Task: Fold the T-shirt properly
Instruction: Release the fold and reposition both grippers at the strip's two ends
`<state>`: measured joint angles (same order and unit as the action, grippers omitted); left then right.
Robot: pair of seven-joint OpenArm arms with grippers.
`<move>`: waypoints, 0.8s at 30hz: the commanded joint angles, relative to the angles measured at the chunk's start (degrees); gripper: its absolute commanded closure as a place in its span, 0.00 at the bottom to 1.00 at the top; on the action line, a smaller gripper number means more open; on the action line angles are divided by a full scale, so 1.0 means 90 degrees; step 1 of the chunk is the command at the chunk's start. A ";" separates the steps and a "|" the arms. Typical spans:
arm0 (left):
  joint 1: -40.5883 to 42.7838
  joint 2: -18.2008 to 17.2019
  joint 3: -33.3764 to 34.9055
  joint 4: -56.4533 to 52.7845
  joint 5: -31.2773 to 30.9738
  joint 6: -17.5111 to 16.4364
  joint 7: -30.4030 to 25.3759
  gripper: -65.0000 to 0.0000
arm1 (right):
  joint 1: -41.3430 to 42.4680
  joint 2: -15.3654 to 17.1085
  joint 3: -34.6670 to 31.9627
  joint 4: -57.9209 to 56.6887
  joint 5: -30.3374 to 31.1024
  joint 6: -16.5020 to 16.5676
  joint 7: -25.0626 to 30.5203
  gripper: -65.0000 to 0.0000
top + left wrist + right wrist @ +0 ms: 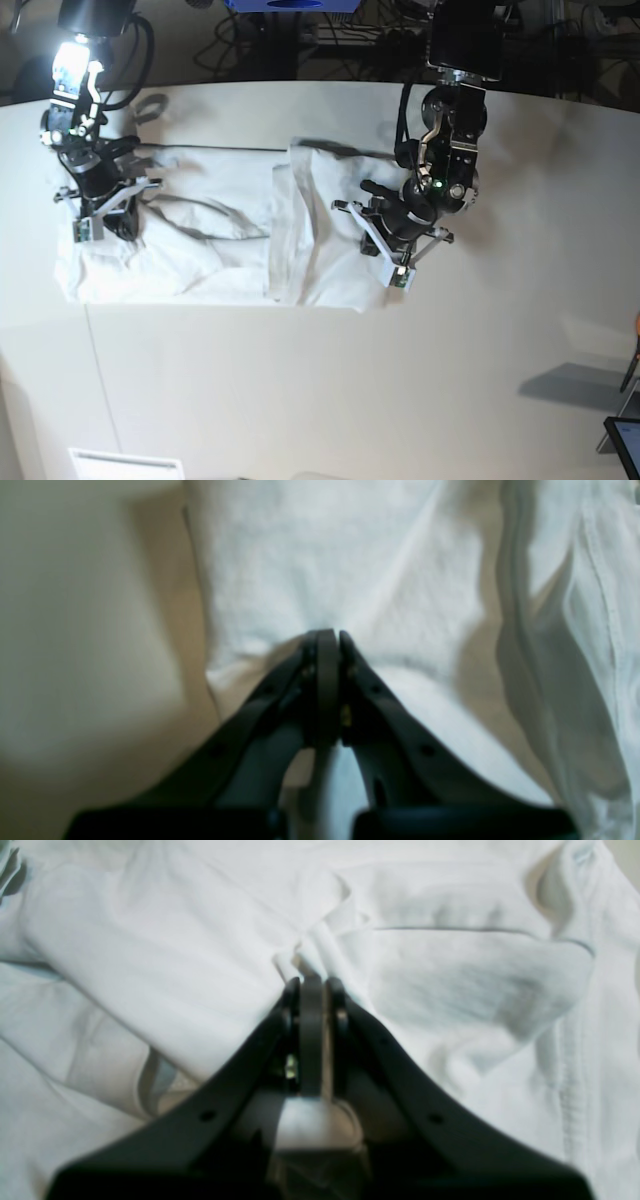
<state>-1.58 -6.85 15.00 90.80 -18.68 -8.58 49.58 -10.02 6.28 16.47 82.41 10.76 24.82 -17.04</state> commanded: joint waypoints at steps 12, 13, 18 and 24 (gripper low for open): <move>0.0445 -0.0054 -0.0158 -0.0219 0.0869 0.0020 -0.0454 1.00 | -0.0220 0.0069 0.0773 0.1925 0.1261 -0.0106 -0.1228 0.58; 0.0513 -0.0054 -0.0344 -0.0199 0.0869 0.0020 -0.0454 1.00 | -0.0083 0.0078 0.0978 0.1925 0.1485 -0.0096 -0.1511 0.56; 0.0796 -0.0054 -0.0949 0.0016 0.0869 -0.0009 -0.0454 1.00 | 0.0337 0.0342 0.1721 0.1886 0.2218 -0.0086 -0.2673 0.54; 0.0845 -0.0123 -0.1135 0.0338 0.0830 -0.0009 -0.0454 1.00 | 0.0601 0.0577 0.1867 0.1544 0.3253 -0.0086 -0.3416 0.54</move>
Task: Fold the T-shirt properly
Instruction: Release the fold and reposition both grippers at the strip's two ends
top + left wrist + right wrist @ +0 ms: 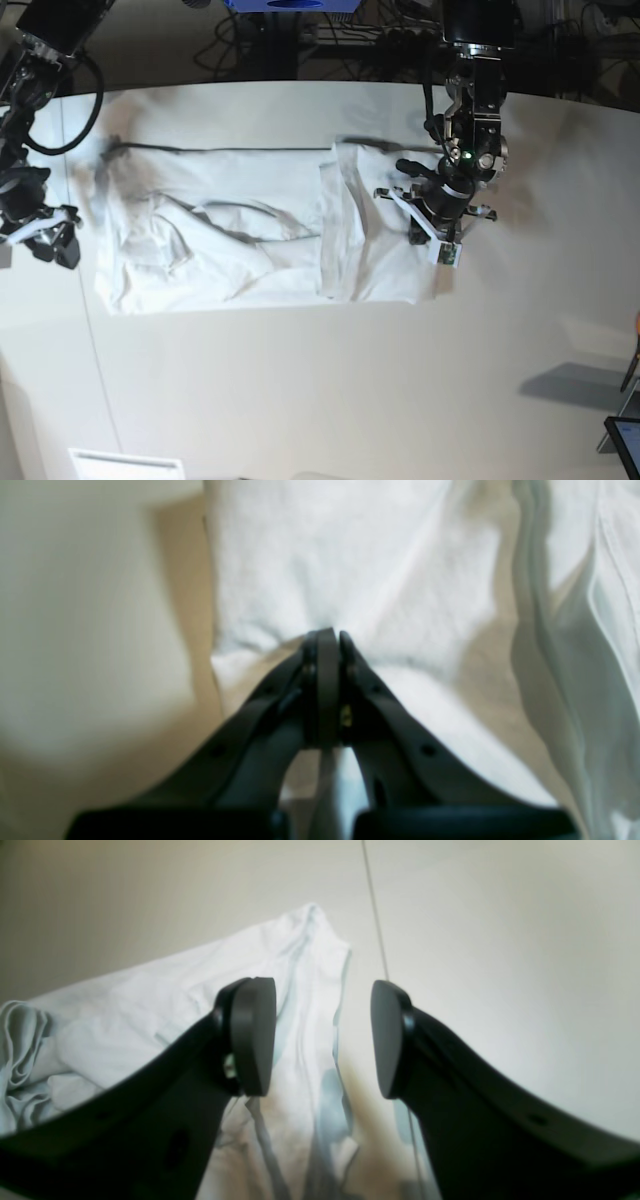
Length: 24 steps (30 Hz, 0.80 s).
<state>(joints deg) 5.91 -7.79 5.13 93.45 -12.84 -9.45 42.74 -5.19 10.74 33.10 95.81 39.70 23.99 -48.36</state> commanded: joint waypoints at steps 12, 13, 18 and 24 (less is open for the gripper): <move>0.0168 0.0001 -0.1131 0.1910 0.0172 0.0088 0.0853 1.00 | 0.0347 0.0316 0.0009 -0.1078 0.1210 0.0016 -0.0278 0.54; 0.0188 -0.0008 -0.1356 0.1939 0.0172 0.0088 0.0941 1.00 | 0.0357 0.0364 0.0009 -0.1136 0.1210 0.0016 -0.0278 0.54; 0.0471 -0.0135 -0.2186 0.1851 0.0162 -0.0019 0.1273 1.00 | 0.0464 0.0589 0.0019 -0.1615 0.1220 0.0133 -0.0297 0.50; 0.0471 -0.0116 -0.3026 0.1255 -0.0053 -0.1357 0.1498 1.00 | 0.0699 0.0618 0.0078 -0.2201 0.1220 0.1169 -0.0864 0.25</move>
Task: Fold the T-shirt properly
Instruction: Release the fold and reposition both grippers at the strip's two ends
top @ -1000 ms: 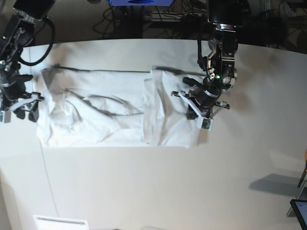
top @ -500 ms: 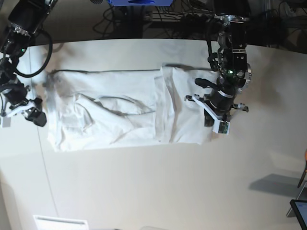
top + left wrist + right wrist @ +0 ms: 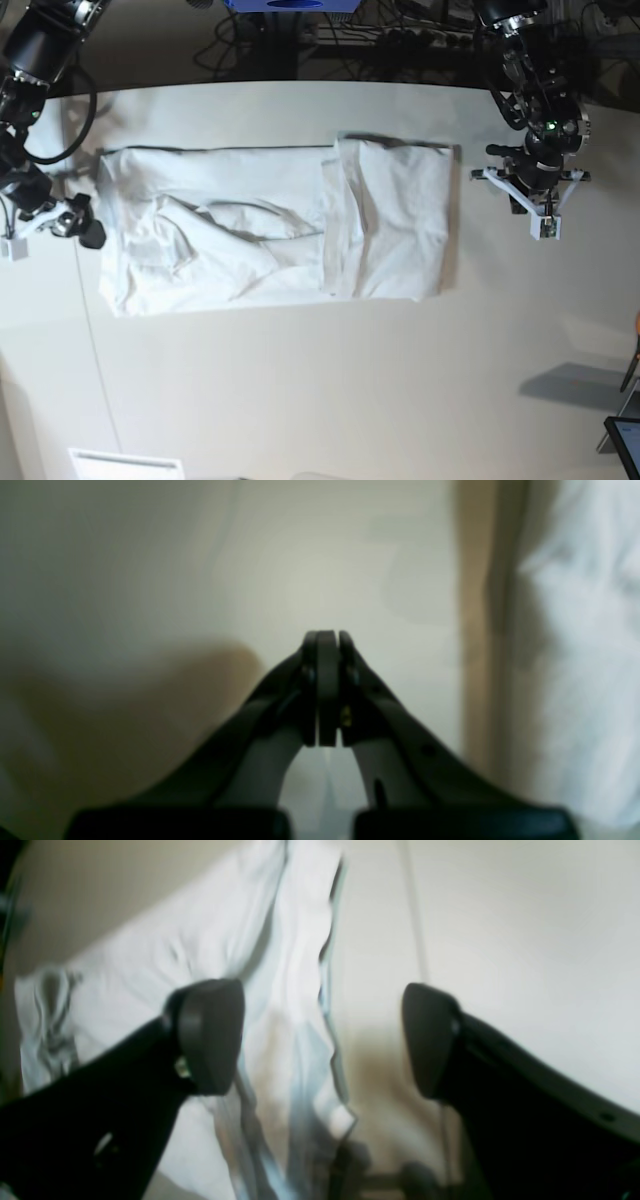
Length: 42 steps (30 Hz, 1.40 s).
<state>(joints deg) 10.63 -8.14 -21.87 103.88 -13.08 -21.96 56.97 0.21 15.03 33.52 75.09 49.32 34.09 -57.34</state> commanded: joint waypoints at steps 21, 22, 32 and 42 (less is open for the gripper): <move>-0.0561 -0.0575 -0.0134 -0.2003 -0.2732 -0.1189 0.0249 1.00 | 0.0060 -0.0053 -0.0037 -0.0114 0.0112 0.0271 -0.0237 0.25; -0.0581 -0.0556 -0.0134 -0.2003 -0.2732 -0.1189 0.0249 1.00 | 0.0060 -0.0053 -0.0037 -0.0114 0.0112 0.0271 -0.0237 0.25; -0.1050 -0.0438 -0.0134 -0.2648 -0.2742 -0.1189 0.0259 1.00 | 0.0040 -0.0053 -0.0603 -0.0114 0.0112 0.0271 -0.0247 0.25; -0.1255 -0.0321 -0.0125 -0.2736 -0.2713 -0.1189 0.0259 1.00 | 0.0060 -0.0317 -0.0808 -0.0114 0.0112 0.0271 -0.0276 0.25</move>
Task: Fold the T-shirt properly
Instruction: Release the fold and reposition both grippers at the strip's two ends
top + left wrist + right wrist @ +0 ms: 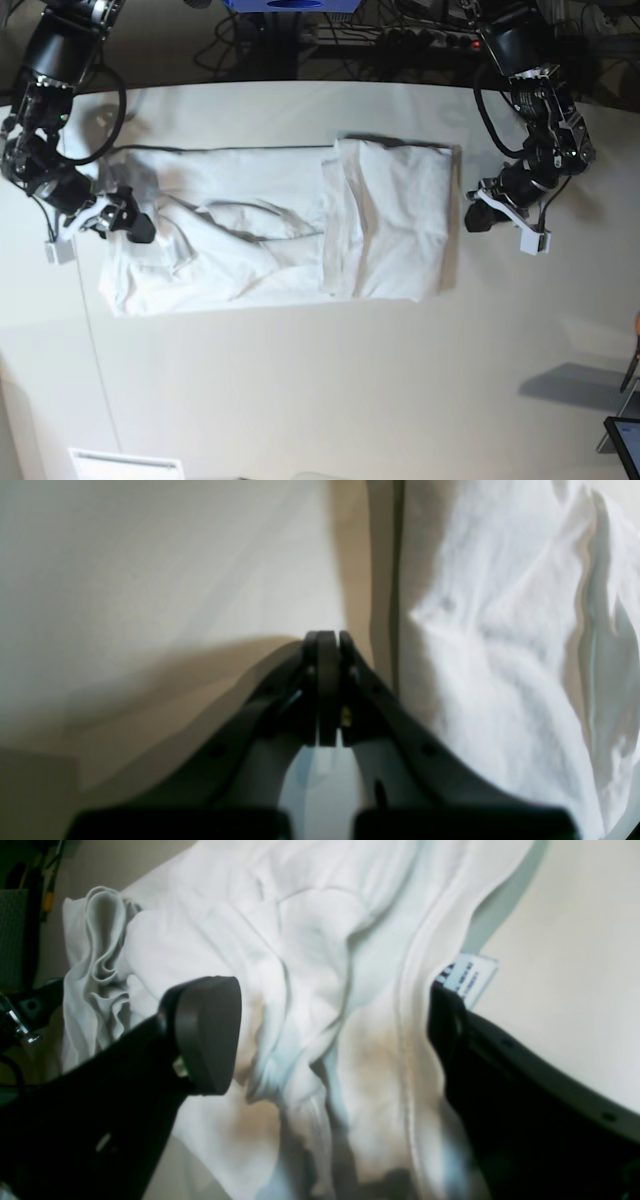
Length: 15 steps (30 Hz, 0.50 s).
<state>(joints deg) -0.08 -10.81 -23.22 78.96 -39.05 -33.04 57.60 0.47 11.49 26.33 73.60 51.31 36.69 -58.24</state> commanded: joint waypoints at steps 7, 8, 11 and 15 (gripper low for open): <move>-0.0123 0.0073 0.0026 0.0033 0.0182 0.0042 0.0198 1.00 | 0.0031 -0.0041 -0.0019 0.0051 -0.0109 -0.0027 -0.0176 0.25; -0.0123 0.0082 0.0026 0.0033 0.0182 0.0042 0.0198 1.00 | 0.0031 -0.0041 -0.0019 0.0051 -0.0109 -0.0027 -0.0176 0.25; -0.0123 0.0063 0.0309 0.0033 0.0182 0.0042 0.0169 1.00 | 0.0031 -0.0050 -0.0019 0.0042 -0.0109 -0.0027 -0.0186 0.31; -0.0133 0.0073 0.0553 0.0033 0.0182 0.0052 0.0159 1.00 | 0.0031 -0.0099 -0.0019 0.0042 -0.0119 -0.0027 -0.0186 0.56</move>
<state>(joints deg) -1.13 -9.65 -18.22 78.89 -38.92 -33.04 57.36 0.43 10.07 26.33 73.58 50.68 36.45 -59.09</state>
